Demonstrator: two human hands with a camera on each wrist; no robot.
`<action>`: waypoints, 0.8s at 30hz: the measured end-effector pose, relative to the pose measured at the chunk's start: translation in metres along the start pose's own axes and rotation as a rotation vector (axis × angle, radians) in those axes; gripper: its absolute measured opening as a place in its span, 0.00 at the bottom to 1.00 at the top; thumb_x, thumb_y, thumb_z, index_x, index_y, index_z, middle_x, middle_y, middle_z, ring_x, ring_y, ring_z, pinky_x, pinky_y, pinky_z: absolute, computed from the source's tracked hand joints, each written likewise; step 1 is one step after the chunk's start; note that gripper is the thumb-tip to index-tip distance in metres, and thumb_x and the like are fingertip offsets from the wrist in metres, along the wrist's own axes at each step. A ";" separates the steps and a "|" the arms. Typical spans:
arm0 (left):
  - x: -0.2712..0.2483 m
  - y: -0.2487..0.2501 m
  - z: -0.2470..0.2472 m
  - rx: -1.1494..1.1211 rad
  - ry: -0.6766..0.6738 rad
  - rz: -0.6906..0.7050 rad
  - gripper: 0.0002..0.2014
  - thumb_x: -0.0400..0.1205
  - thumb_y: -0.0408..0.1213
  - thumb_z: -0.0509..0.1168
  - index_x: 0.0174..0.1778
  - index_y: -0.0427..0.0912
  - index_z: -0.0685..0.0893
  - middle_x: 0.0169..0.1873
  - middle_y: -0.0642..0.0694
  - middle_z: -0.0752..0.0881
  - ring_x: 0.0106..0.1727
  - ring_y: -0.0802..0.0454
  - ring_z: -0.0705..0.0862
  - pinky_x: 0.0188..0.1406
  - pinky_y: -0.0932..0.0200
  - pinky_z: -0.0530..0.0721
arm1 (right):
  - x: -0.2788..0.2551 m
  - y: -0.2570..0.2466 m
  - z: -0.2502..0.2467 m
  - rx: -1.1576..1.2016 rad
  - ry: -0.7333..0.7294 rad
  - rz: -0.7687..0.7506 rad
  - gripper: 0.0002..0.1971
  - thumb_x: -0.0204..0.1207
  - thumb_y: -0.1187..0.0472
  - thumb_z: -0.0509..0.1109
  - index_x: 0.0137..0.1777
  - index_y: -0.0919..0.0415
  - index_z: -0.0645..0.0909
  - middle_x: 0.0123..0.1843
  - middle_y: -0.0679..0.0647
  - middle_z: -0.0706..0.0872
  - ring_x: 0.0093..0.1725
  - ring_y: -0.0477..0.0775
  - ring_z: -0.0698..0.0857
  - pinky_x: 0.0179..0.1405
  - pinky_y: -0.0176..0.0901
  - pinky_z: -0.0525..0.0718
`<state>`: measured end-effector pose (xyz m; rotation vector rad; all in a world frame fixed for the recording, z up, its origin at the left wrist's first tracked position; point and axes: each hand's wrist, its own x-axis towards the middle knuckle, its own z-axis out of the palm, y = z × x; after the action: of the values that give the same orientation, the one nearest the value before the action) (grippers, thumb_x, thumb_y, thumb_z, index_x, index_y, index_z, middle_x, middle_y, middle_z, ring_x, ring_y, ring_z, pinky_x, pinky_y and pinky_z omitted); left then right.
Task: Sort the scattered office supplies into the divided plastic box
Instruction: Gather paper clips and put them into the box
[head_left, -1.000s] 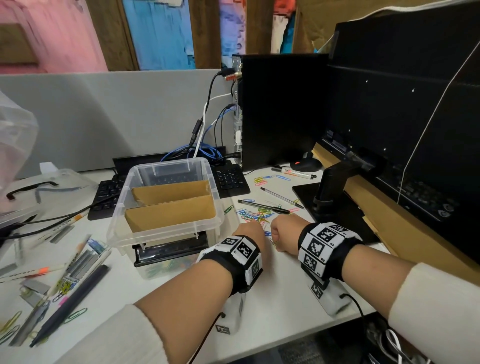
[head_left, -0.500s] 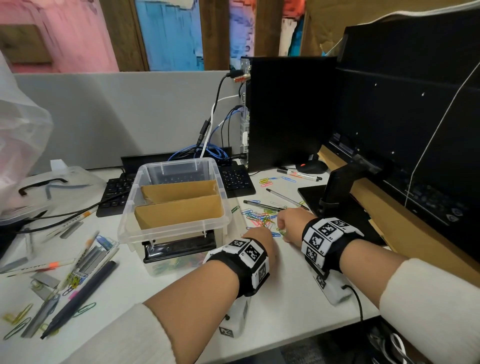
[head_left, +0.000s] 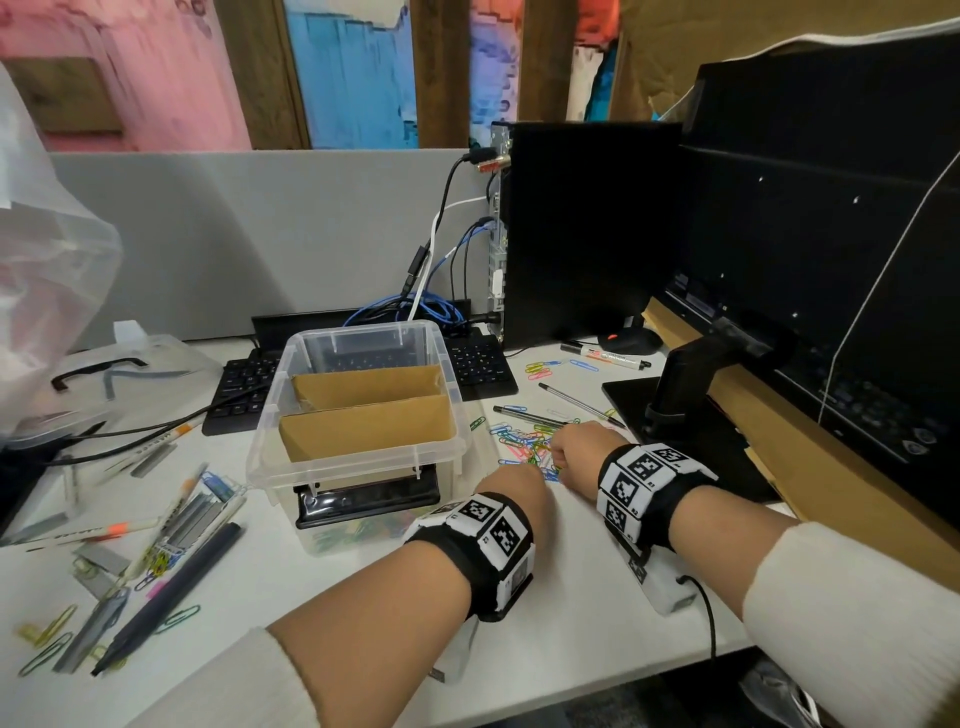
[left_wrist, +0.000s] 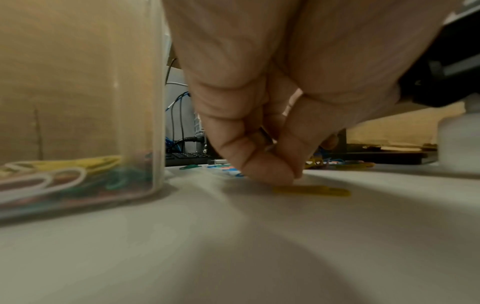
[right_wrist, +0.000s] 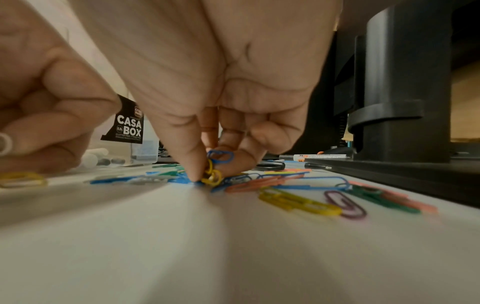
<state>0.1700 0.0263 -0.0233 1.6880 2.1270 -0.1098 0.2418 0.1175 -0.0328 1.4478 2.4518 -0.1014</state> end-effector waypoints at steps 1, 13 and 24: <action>-0.002 -0.002 -0.002 -0.011 0.013 -0.004 0.19 0.84 0.28 0.58 0.71 0.33 0.70 0.69 0.35 0.76 0.70 0.39 0.76 0.65 0.51 0.75 | 0.001 0.001 0.000 -0.009 -0.010 0.002 0.09 0.75 0.68 0.64 0.36 0.55 0.73 0.45 0.55 0.79 0.44 0.58 0.77 0.44 0.42 0.75; -0.078 -0.015 -0.058 -0.373 0.490 0.389 0.10 0.78 0.24 0.60 0.46 0.45 0.78 0.39 0.49 0.82 0.39 0.53 0.80 0.41 0.61 0.80 | -0.028 0.008 -0.043 0.484 0.282 -0.081 0.18 0.76 0.64 0.68 0.26 0.53 0.69 0.30 0.47 0.74 0.31 0.46 0.75 0.32 0.35 0.72; -0.070 -0.127 -0.091 -0.274 0.576 0.029 0.10 0.71 0.29 0.69 0.35 0.50 0.80 0.31 0.54 0.85 0.31 0.59 0.81 0.34 0.72 0.76 | -0.045 -0.070 -0.085 0.848 0.298 -0.525 0.04 0.70 0.62 0.78 0.40 0.58 0.85 0.29 0.49 0.84 0.29 0.44 0.81 0.39 0.36 0.82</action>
<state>0.0376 -0.0418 0.0603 1.7200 2.3616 0.7259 0.1830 0.0629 0.0550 1.0431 3.1695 -1.2383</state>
